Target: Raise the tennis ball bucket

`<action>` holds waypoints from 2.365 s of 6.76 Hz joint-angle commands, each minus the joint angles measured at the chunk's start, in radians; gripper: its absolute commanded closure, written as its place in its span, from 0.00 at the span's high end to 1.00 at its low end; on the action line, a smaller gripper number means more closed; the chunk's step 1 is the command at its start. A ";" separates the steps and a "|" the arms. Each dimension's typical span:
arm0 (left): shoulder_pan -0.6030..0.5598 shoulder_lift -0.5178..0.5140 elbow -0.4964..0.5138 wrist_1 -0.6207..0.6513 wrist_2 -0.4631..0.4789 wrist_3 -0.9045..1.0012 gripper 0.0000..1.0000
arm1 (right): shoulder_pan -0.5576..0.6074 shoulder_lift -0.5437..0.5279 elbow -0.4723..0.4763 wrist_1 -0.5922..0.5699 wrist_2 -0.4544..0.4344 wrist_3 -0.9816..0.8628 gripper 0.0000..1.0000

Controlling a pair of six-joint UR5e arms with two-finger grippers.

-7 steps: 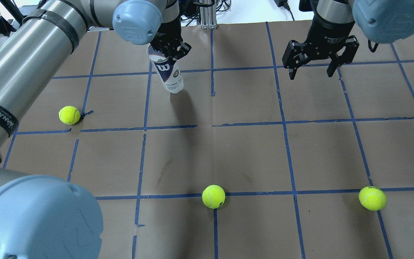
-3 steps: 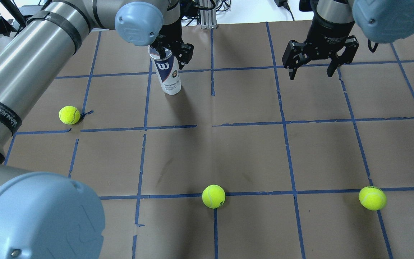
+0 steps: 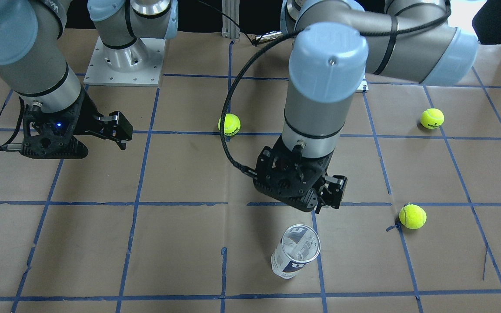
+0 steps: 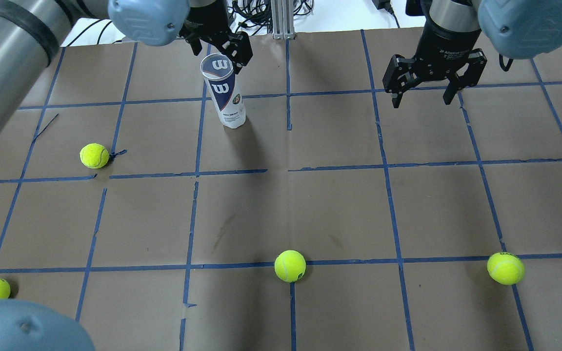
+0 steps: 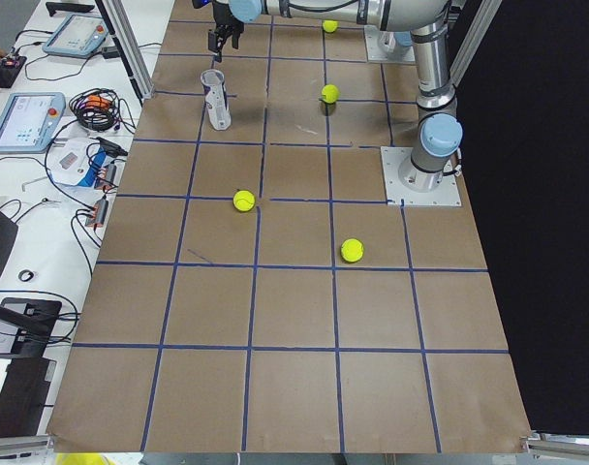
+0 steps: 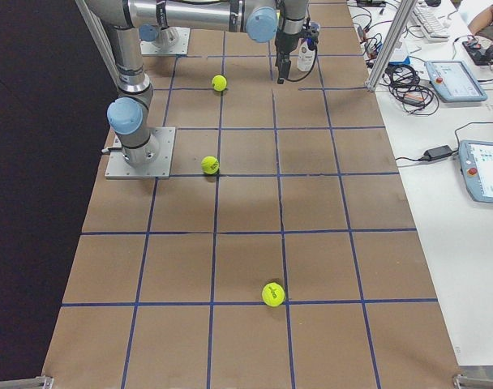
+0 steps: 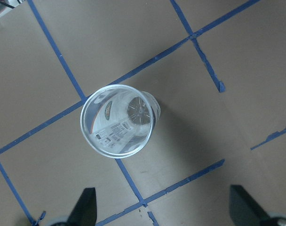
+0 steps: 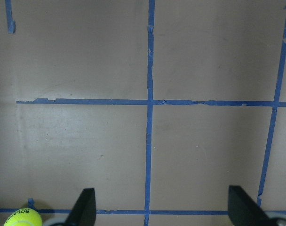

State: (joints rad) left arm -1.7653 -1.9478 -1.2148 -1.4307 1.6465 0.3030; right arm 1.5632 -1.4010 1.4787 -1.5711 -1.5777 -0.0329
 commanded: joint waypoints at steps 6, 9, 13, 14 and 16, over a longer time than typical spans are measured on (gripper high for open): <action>0.185 0.372 -0.313 -0.057 -0.050 -0.369 1.00 | 0.002 -0.003 -0.009 0.000 0.001 0.002 1.00; 0.188 0.363 -0.282 -0.116 -0.045 -0.364 1.00 | 0.003 -0.001 -0.006 -0.026 0.002 0.002 1.00; 0.188 0.368 -0.288 -0.116 -0.047 -0.364 1.00 | 0.003 -0.001 -0.005 -0.027 0.004 0.002 1.00; 0.188 0.368 -0.288 -0.116 -0.047 -0.364 1.00 | 0.003 -0.001 -0.005 -0.029 0.004 0.004 1.00; 0.190 0.368 -0.290 -0.117 -0.047 -0.364 1.00 | 0.003 -0.003 -0.006 -0.027 0.007 0.010 1.00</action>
State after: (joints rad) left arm -1.5760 -1.5800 -1.5037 -1.5466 1.5999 -0.0614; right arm 1.5662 -1.4023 1.4739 -1.5988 -1.5731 -0.0279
